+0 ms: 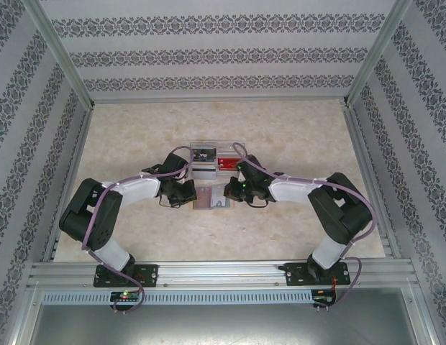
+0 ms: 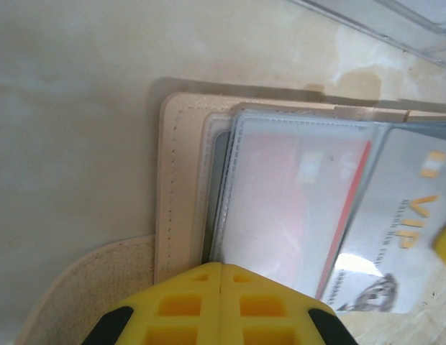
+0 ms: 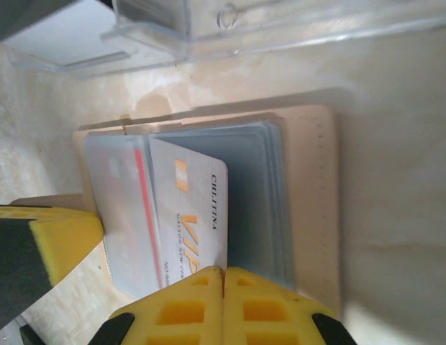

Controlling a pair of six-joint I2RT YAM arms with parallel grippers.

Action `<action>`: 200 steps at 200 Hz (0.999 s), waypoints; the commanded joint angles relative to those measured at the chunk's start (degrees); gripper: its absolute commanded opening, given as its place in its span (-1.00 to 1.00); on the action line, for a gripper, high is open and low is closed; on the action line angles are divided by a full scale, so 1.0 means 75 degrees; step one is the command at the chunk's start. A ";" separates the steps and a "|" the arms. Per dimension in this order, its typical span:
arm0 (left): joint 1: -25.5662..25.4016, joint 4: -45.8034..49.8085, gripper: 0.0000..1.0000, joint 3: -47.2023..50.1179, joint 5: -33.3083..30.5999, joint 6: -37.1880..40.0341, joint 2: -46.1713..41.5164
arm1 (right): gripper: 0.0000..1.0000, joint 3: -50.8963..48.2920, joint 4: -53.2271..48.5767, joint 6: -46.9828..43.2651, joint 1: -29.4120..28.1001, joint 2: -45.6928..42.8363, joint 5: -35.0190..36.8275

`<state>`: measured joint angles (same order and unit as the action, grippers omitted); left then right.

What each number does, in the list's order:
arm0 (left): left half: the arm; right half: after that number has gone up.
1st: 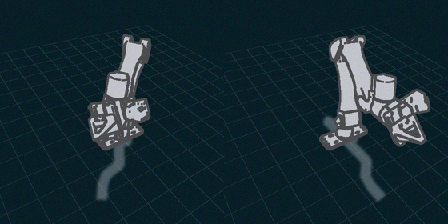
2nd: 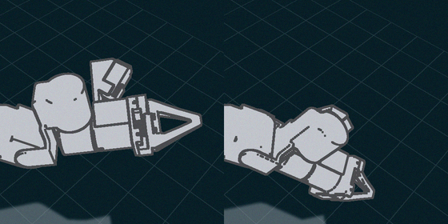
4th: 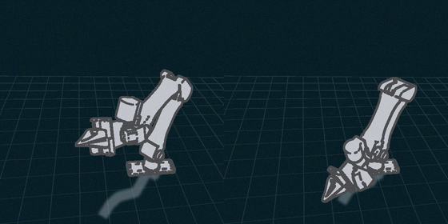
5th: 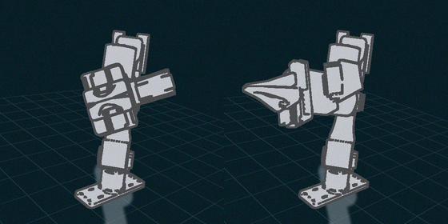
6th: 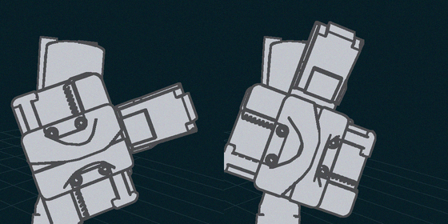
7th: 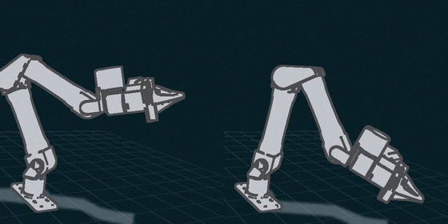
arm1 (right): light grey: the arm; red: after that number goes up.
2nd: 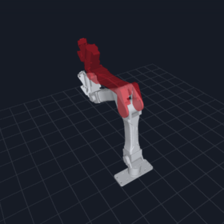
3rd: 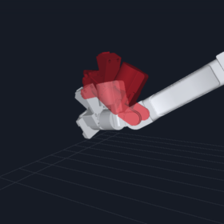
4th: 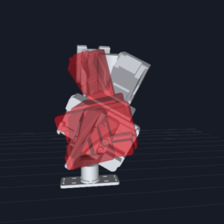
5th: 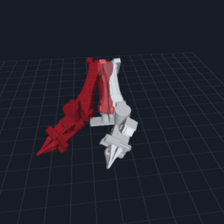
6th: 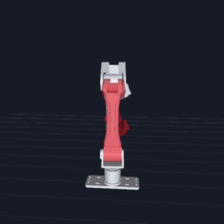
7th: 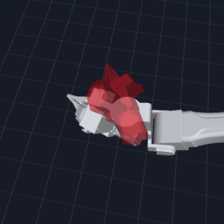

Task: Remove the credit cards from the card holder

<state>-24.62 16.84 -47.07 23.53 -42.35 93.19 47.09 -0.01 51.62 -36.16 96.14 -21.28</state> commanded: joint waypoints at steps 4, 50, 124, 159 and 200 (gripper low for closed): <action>0.0042 0.0607 -0.93 -0.0148 -0.0284 0.0162 0.0014 | -1.00 -0.0053 -0.0806 -0.0671 0.0154 -0.0690 0.0295; 0.0039 0.1036 -0.87 -0.0551 -0.0285 0.0014 -0.0772 | -1.00 0.0983 -0.2431 -0.2198 0.0183 -0.1406 0.0743; 0.0272 0.2471 -0.01 -0.1121 -0.1713 -0.0019 -0.3062 | -1.00 0.3395 -0.4369 -0.6138 -0.0646 -0.1129 0.2579; 0.0475 0.3251 0.96 -0.1231 -0.2519 0.0137 -0.4071 | -1.00 0.4407 -0.4784 -0.7733 -0.1006 -0.0424 0.3190; 0.0555 0.3909 0.99 -0.1285 -0.3297 0.0406 -0.4800 | -1.00 0.5286 -0.5083 -0.9716 -0.1462 0.0576 0.3965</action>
<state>-21.23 39.44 -55.02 4.69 -41.76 59.22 83.11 -34.41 -7.92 -45.04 96.36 1.98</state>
